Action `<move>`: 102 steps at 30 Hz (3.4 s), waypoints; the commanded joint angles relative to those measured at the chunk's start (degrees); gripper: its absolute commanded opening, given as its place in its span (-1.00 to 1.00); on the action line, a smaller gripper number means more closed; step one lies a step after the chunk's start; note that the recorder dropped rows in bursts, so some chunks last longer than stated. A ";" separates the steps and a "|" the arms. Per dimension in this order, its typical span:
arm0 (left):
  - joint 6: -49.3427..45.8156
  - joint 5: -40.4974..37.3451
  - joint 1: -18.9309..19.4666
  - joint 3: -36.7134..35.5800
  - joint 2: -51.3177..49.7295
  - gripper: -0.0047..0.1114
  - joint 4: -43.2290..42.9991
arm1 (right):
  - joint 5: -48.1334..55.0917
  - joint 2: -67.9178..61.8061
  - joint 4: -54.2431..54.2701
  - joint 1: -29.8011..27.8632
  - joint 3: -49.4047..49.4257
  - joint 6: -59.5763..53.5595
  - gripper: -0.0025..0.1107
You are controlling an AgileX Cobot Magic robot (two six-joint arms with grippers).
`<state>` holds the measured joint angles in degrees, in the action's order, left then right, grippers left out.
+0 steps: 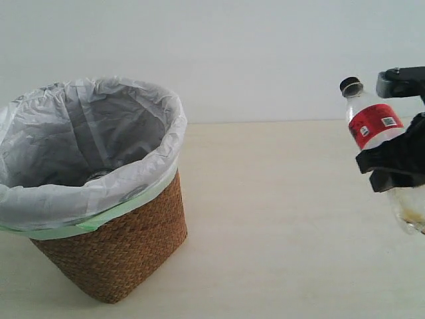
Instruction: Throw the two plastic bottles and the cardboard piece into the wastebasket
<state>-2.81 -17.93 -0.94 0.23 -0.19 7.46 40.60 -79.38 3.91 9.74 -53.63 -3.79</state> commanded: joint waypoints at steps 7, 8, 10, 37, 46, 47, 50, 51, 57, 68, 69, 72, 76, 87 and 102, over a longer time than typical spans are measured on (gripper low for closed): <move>0.29 0.18 0.04 -0.23 0.19 -0.85 -0.17 | 4.21 0.88 -6.15 -0.61 2.22 7.76 -0.89; 0.29 0.18 0.04 -0.23 0.19 -0.85 -0.17 | 2.16 0.34 -5.37 -0.61 2.90 7.76 -0.89; 0.29 0.18 0.04 -0.23 0.19 -0.85 -0.17 | -1.51 -1.72 -2.46 -0.61 3.71 7.43 -0.89; 0.29 0.18 0.04 -0.23 0.19 -0.85 -0.17 | 25.30 -17.27 -9.65 28.66 -53.00 17.56 -0.64; 0.29 0.18 0.04 -0.23 0.19 -0.85 -0.17 | 23.77 -12.80 -15.38 28.77 -42.87 18.46 -0.81; 0.29 0.18 0.04 -0.23 0.19 -0.85 -0.17 | 21.53 -11.47 -15.38 28.77 -40.04 18.90 -0.81; 0.29 0.18 0.04 -0.23 0.19 -0.85 -0.17 | 11.27 -5.71 -15.52 28.77 -28.39 20.68 -0.81; 0.29 0.18 0.04 -0.23 0.19 -0.85 -0.17 | 7.13 -3.31 -15.65 28.77 -23.79 21.48 -0.81; 0.29 0.18 0.04 -0.23 0.19 -0.85 -0.17 | -15.37 12.62 -15.80 28.77 2.42 27.62 -0.81; 0.29 0.18 0.04 -0.23 0.19 -0.85 -0.17 | -28.39 37.03 -16.20 28.77 29.07 30.30 -0.81; 0.29 0.18 0.04 -0.23 0.19 -0.85 -0.17 | -28.28 38.57 -16.20 28.77 29.94 30.30 -0.81; 0.29 0.18 0.04 -0.23 0.19 -0.85 -0.17 | -28.28 41.94 -16.20 28.77 30.94 30.30 -0.81; 0.29 0.18 0.04 -0.23 0.19 -0.85 -0.17 | -28.82 44.62 -16.20 28.77 30.94 30.30 -0.81; 0.29 0.18 0.04 -0.23 0.19 -0.85 -0.17 | -28.81 45.43 -16.20 28.77 30.94 30.17 -0.81; 0.29 0.18 0.04 -0.23 0.19 -0.85 -0.17 | -41.32 67.61 -14.99 23.02 45.32 31.65 -0.81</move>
<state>-2.81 -17.93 -0.94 0.23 -0.19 7.46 2.06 -15.54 -11.53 33.97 -11.22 27.31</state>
